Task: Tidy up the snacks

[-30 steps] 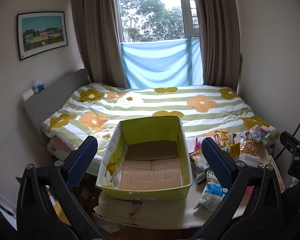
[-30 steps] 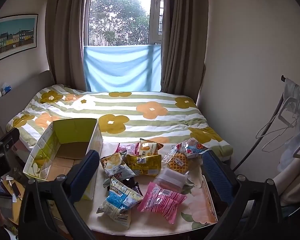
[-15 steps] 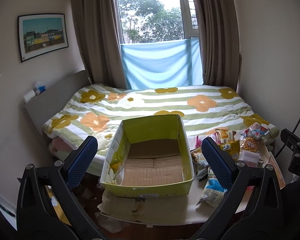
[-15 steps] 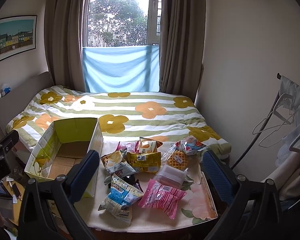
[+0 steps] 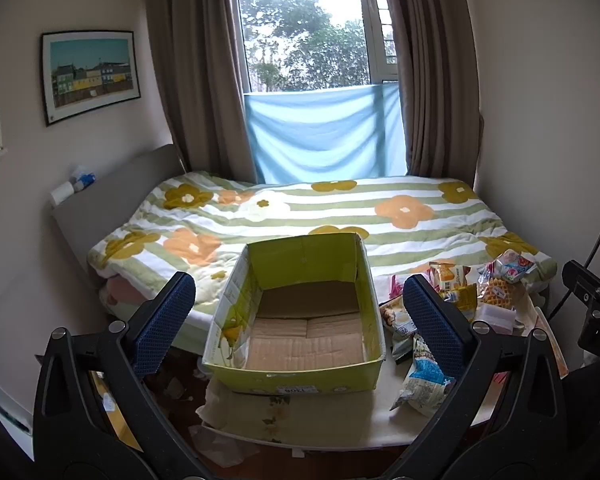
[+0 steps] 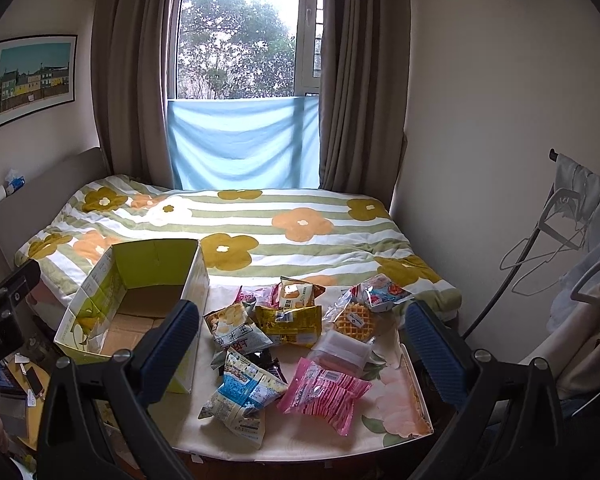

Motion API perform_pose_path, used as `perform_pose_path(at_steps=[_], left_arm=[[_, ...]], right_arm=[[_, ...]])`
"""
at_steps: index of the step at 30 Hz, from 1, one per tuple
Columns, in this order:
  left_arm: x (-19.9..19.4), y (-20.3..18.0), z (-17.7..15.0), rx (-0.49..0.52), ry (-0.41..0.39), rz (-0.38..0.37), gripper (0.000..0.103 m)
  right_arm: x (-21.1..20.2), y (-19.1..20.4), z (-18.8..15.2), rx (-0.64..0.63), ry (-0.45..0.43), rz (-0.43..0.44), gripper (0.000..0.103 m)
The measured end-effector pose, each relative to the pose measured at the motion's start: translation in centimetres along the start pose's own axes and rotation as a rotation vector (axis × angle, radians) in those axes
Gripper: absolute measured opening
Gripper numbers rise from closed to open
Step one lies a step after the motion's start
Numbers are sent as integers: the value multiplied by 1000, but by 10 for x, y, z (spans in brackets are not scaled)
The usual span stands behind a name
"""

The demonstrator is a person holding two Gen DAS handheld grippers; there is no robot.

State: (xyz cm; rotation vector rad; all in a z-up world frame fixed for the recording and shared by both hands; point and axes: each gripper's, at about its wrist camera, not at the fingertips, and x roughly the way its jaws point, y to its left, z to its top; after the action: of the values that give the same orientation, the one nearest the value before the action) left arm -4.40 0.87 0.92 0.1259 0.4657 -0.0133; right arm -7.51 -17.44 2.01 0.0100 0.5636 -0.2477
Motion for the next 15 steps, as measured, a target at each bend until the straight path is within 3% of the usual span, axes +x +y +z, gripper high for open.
perform_pose_path(at_steps=[15], left_arm=[[-9,4,0,-38,-16,-18,103]], right_arm=[[-8,2,1,-5,-27,-6,103]])
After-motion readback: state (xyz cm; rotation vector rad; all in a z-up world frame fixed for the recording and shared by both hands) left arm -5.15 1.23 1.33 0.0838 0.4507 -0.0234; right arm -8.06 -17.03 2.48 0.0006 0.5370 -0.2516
